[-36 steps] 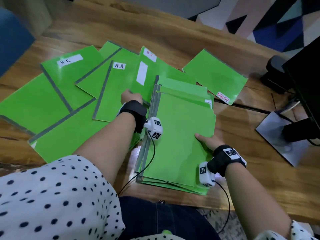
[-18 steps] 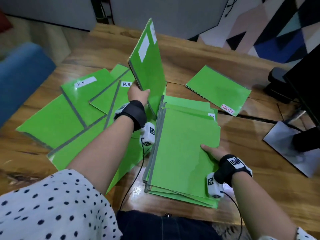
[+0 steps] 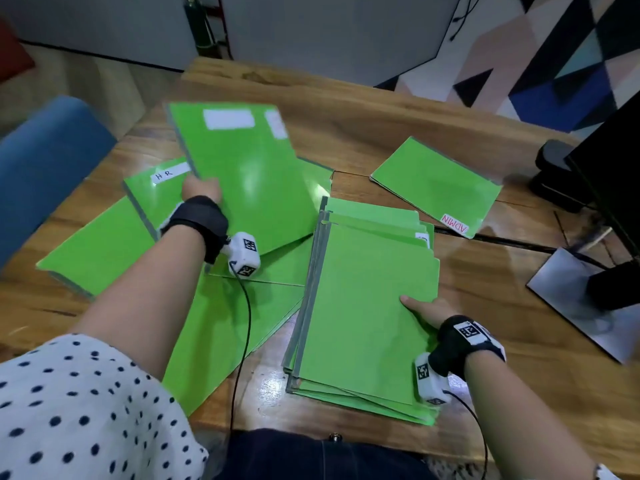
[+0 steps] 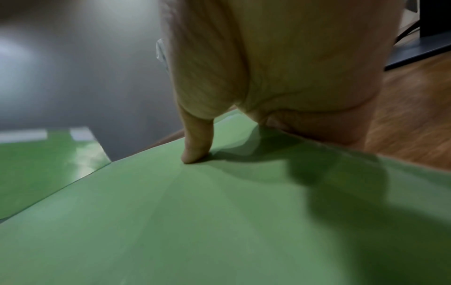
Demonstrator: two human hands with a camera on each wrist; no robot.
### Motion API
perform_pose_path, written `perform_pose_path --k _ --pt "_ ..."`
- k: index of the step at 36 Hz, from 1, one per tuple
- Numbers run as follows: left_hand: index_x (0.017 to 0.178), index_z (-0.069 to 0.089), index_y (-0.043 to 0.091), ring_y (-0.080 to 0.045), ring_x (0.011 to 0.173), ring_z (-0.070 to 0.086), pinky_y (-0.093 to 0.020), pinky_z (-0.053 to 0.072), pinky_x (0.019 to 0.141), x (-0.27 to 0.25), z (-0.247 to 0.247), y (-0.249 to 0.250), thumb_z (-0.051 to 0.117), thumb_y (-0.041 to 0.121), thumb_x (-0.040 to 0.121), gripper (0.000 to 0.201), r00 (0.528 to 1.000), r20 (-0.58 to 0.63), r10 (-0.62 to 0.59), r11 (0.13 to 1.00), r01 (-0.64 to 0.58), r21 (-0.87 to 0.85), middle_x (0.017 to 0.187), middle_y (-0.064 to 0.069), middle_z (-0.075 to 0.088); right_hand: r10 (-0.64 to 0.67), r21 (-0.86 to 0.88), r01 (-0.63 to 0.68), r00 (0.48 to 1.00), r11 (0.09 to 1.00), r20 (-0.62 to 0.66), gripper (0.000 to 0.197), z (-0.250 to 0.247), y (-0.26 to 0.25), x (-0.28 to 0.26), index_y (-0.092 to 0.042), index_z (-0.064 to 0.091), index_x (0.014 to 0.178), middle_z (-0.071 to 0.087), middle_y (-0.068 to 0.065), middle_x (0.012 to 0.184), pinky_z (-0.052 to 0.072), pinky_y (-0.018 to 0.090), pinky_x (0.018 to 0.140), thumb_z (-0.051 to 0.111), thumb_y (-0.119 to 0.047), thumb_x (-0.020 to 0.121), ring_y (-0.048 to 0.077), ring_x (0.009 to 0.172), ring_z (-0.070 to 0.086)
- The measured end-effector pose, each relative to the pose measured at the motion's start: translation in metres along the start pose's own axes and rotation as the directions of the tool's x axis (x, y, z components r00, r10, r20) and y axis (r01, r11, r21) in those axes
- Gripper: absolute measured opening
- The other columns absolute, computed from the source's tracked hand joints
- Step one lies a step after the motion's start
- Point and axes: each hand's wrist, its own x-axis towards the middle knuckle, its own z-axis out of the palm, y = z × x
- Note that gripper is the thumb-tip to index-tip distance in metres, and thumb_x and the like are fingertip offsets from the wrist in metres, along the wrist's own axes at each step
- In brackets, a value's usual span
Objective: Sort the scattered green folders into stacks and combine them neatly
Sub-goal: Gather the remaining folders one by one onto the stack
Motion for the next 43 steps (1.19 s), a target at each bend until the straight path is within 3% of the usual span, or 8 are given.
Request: perform_pose_path --k 5,9,12,18,24,35,38,43 --pt "0.107 0.065 -0.004 -0.031 0.097 0.064 -0.031 0.054 0.083 -0.002 -0.017 -0.061 0.058 0.009 0.087 0.024 0.922 0.296 -0.250 0.880 0.089 0.467 0.109 -0.022 0.067 -0.006 -0.002 0.006 1.000 1.000 0.000 0.079 0.003 0.000 0.000 0.000 0.047 0.133 0.054 0.016 0.134 0.042 0.034 0.091 0.068 -0.053 0.078 0.031 0.116 0.055" --pt "0.134 0.049 -0.002 -0.032 0.124 0.053 -0.014 0.052 0.053 -0.015 -0.016 -0.080 0.054 0.018 0.094 0.046 0.923 0.294 -0.249 0.903 0.111 0.416 0.137 -0.019 0.052 -0.026 0.011 0.025 1.000 1.000 0.014 0.077 0.003 0.002 0.003 -0.003 0.053 0.128 0.060 0.014 0.126 0.046 0.035 0.093 0.070 -0.055 0.074 0.030 0.107 0.060" --pt "0.127 0.053 -0.004 -0.031 0.117 0.058 -0.036 0.053 0.090 -0.019 -0.019 -0.076 0.065 0.025 0.088 0.050 0.909 0.252 -0.333 0.894 0.220 0.389 0.132 -0.018 0.057 -0.017 0.003 0.017 1.000 1.000 0.023 0.087 0.003 0.007 0.012 -0.004 0.050 0.130 0.059 0.014 0.128 0.046 0.042 0.097 0.070 -0.062 0.068 0.030 0.109 0.060" --pt "0.128 0.052 -0.006 -0.024 0.075 0.056 -0.030 0.046 0.075 -0.021 -0.025 -0.067 0.070 0.021 0.084 0.054 0.915 0.239 -0.325 0.921 0.249 0.298 0.113 -0.016 0.065 -0.005 -0.029 0.005 1.000 1.000 0.009 0.076 0.005 0.003 0.006 -0.002 0.046 0.132 0.054 0.016 0.133 0.042 0.036 0.094 0.067 -0.052 0.079 0.032 0.114 0.055" --pt "0.136 0.034 -0.006 -0.034 0.121 0.052 -0.040 0.046 0.095 -0.030 -0.015 -0.039 0.065 0.009 0.088 0.059 0.978 0.172 -0.122 0.955 0.069 0.288 0.136 -0.021 0.048 0.012 -0.080 -0.013 1.000 0.997 -0.010 0.087 0.003 -0.004 -0.005 0.001 0.041 0.137 0.050 0.017 0.137 0.043 0.038 0.099 0.063 -0.059 0.078 0.033 0.118 0.053" --pt "0.126 0.041 0.002 -0.031 0.122 0.053 -0.037 0.044 0.100 -0.034 -0.036 0.082 0.063 0.014 0.088 0.045 0.967 0.151 0.203 0.951 -0.232 0.207 0.133 -0.017 0.051 -0.025 -0.051 0.027 0.999 0.998 0.038 0.098 0.005 0.005 0.017 -0.003 0.046 0.135 0.055 0.016 0.133 0.045 0.042 0.099 0.068 -0.067 0.064 0.033 0.113 0.057" --pt "0.131 0.045 -0.005 -0.027 0.101 0.064 -0.038 0.050 0.092 -0.034 -0.043 0.087 0.065 0.019 0.088 0.053 0.967 0.230 0.111 0.984 -0.139 0.112 0.109 -0.013 0.063 -0.031 -0.042 0.033 0.999 0.999 0.044 0.079 0.005 0.000 0.004 -0.002 0.048 0.131 0.057 0.016 0.130 0.044 0.035 0.093 0.067 -0.056 0.077 0.032 0.112 0.057" --pt "0.082 0.049 0.007 -0.015 0.058 0.038 -0.025 0.037 0.053 -0.063 -0.034 0.043 0.061 0.014 0.091 0.016 0.910 0.415 -0.013 1.000 0.001 0.028 0.073 -0.005 0.045 -0.051 0.046 0.048 0.997 0.998 0.066 0.075 0.001 -0.001 0.002 -0.003 0.051 0.131 0.057 0.016 0.132 0.043 0.041 0.102 0.057 -0.059 0.082 0.032 0.113 0.058"
